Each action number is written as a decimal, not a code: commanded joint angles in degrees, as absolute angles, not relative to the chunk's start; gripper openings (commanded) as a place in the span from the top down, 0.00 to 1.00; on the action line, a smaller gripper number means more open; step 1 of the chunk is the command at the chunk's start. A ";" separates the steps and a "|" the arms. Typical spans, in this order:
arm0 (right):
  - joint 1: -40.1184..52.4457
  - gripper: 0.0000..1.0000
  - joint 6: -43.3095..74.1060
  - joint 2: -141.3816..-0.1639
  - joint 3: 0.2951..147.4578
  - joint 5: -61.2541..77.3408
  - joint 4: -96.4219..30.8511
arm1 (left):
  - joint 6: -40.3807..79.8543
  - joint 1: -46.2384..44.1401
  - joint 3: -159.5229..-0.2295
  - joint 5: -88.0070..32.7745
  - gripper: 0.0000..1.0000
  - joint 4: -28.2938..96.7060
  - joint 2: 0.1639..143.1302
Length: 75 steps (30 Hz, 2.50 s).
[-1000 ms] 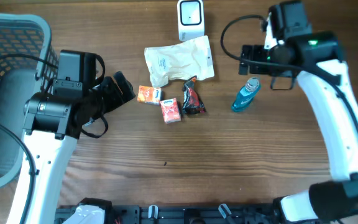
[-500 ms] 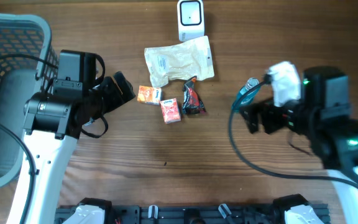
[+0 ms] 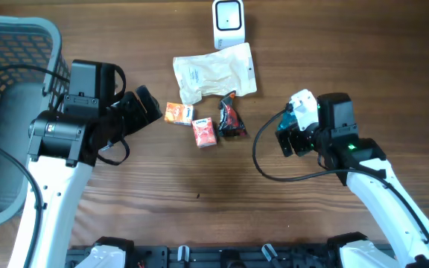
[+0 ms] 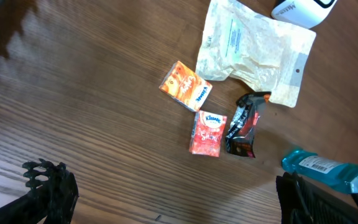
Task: Scan the item barcode
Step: 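Carry the bottle up to the white scanner with the right gripper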
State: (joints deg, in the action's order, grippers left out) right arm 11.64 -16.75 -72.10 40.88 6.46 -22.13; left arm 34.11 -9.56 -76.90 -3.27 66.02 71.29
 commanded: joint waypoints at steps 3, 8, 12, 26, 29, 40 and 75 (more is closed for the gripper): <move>11.55 0.00 -21.10 -76.51 38.94 1.87 -16.67 | 33.19 -9.15 -77.36 -3.14 0.00 65.89 71.02; 11.49 0.00 -21.06 -80.82 36.99 -1.93 -10.35 | 33.21 -9.15 -77.36 -3.14 0.00 65.89 71.02; 8.43 0.00 -21.02 -81.45 36.99 2.31 -7.46 | 33.21 -9.15 -77.36 -3.14 0.00 65.87 71.02; 9.04 0.00 -9.78 -82.13 48.45 17.63 -11.79 | 33.21 -9.15 -77.36 -3.14 0.00 65.87 71.02; 9.87 0.00 -12.14 -87.29 58.74 17.52 -23.31 | 33.19 -9.15 -77.36 -3.14 0.00 65.87 71.02; 11.33 0.00 -25.61 -101.89 60.14 17.63 -10.61 | 33.19 -9.15 -77.36 -3.14 0.00 65.87 71.02; 14.39 0.43 -1.23 -102.52 60.18 7.86 -3.53 | 33.21 -9.15 -77.36 -3.14 0.00 65.89 71.02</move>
State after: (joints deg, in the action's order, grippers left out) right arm 14.44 -5.76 -108.95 59.44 7.81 -5.37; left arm 34.11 -9.56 -76.90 -3.27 66.02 71.29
